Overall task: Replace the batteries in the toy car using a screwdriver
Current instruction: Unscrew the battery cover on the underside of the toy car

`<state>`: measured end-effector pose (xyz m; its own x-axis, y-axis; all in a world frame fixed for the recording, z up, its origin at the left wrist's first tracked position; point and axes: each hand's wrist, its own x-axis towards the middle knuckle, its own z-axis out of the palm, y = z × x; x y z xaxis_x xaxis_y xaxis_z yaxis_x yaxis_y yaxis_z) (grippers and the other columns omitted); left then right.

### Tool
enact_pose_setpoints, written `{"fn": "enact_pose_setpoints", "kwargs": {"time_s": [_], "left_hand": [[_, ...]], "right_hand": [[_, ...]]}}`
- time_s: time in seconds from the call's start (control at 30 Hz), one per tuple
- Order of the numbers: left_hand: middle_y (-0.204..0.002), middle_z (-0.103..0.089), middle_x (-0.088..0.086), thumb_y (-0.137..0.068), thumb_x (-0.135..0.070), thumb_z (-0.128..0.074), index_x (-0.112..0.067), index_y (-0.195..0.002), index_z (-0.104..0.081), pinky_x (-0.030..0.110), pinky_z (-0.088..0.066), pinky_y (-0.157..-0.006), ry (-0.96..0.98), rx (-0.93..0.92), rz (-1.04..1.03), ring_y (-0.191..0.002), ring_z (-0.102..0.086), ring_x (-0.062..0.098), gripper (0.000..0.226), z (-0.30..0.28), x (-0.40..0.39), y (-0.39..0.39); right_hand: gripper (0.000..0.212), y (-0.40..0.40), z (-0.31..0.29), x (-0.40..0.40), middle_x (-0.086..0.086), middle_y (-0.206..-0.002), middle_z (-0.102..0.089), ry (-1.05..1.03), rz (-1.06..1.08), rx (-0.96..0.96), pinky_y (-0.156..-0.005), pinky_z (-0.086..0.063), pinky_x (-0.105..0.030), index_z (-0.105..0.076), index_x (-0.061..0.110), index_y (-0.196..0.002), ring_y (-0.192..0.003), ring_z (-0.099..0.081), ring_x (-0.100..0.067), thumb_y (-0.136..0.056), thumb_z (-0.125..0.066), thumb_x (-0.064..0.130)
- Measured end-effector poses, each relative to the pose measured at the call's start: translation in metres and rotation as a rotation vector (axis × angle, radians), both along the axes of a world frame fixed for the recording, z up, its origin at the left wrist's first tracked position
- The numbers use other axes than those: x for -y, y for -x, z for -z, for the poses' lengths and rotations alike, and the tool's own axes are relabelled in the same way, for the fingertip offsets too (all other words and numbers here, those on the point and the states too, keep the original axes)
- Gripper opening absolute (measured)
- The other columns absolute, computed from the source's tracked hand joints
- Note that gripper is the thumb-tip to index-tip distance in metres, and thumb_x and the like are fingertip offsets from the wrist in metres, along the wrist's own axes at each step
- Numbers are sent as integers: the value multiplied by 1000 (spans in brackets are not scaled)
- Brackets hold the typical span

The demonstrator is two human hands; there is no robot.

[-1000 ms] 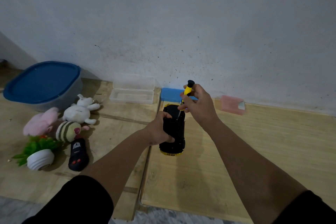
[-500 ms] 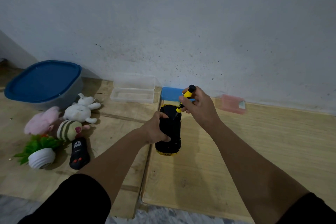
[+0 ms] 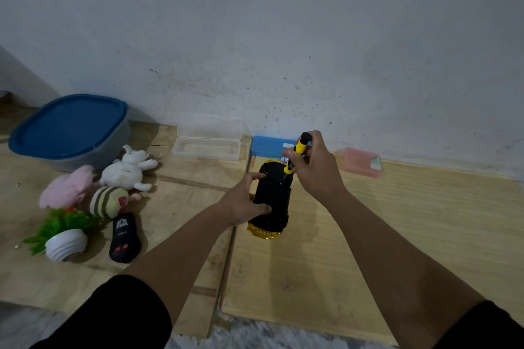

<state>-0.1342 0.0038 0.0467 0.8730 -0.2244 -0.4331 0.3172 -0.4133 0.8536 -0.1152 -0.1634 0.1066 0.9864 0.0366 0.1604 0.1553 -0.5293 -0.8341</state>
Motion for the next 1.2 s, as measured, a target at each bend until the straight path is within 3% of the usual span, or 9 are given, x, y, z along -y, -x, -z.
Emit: {"fn": "enact_pose_setpoints", "kwargs": {"time_s": [0.37, 0.53, 0.7, 0.77, 0.83, 0.93, 1.03, 1.1, 1.2], "left_hand": [[-145, -40, 0, -84, -9, -66, -41, -144, -24, 45, -45, -102, 0, 71, 47, -127, -45, 23, 80, -1, 2, 3], [-139, -46, 3, -85, -9, -65, -37, -141, -31, 43, -50, -96, -6, 81, 31, -119, -51, 24, 71, -3, 3, 1], [-127, -54, 7, -82, -3, -65, -30, -132, -33, 45, -50, -95, -10, 80, -4, -112, -55, 25, 65, -7, 4, -1], [-125, -53, 8, -81, -1, -65, -29, -129, -32, 46, -50, -94, -19, 71, 4, -111, -55, 26, 64, -6, 4, -2], [-125, -53, 9, -80, 0, -65, -29, -127, -32, 45, -51, -94, -25, 54, 13, -110, -55, 26, 64, -4, 3, -2], [-126, -51, 9, -79, 1, -65, -28, -127, -32, 44, -52, -92, -8, 16, 12, -110, -55, 26, 65, -1, 3, 0], [-123, -51, 10, -81, 2, -64, -27, -128, -31, 39, -55, -85, 8, -27, -12, -108, -56, 26, 64, -2, 4, 1], [-120, -54, 11, -82, 0, -64, -29, -127, -30, 36, -54, -70, 6, -59, -30, -100, -59, 28, 63, -3, 4, 0], [-116, -58, 16, -83, -3, -64, -32, -125, -29, 31, -44, -53, -24, -76, -24, -90, -61, 31, 62, -5, 2, -3]], "right_hand": [[21, 0, -4, 1, -11, -90, -63, -10, 0, 39, -73, -55, -48, -42, 17, -100, -79, -66, -29, -91, -59, 22], [22, 0, -6, -1, -7, -90, -64, -11, -5, 33, -74, -56, -46, -45, 15, -103, -81, -67, -26, -90, -60, 23], [23, 1, -10, -3, -2, -91, -64, -30, -23, 8, -70, -54, -31, -52, 15, -97, -75, -68, -22, -85, -66, 29], [19, 0, -8, -3, -5, -97, -64, -35, -6, 10, -73, -55, -32, -59, 14, -95, -76, -68, -22, -85, -67, 27], [18, 0, -8, -4, -7, -101, -63, -32, 16, 8, -73, -56, -31, -62, 13, -103, -75, -67, -22, -86, -65, 20], [40, 1, -9, -2, -6, -99, -63, -130, 9, -51, -63, -56, -21, -47, 16, -127, -71, -66, -22, -89, -58, 6], [29, 1, -9, -2, -7, -102, -65, -177, 2, -91, -54, -51, -14, -43, 14, -115, -57, -63, -10, -91, -51, 0], [16, 0, -9, -2, -9, -98, -65, -180, -3, -98, -57, -52, -17, -44, 14, -103, -54, -64, -8, -91, -53, 7], [16, 1, -10, -2, -11, -88, -61, -222, -35, -69, -56, -53, -21, -49, 13, -94, -56, -66, -13, -89, -62, 22]]}}
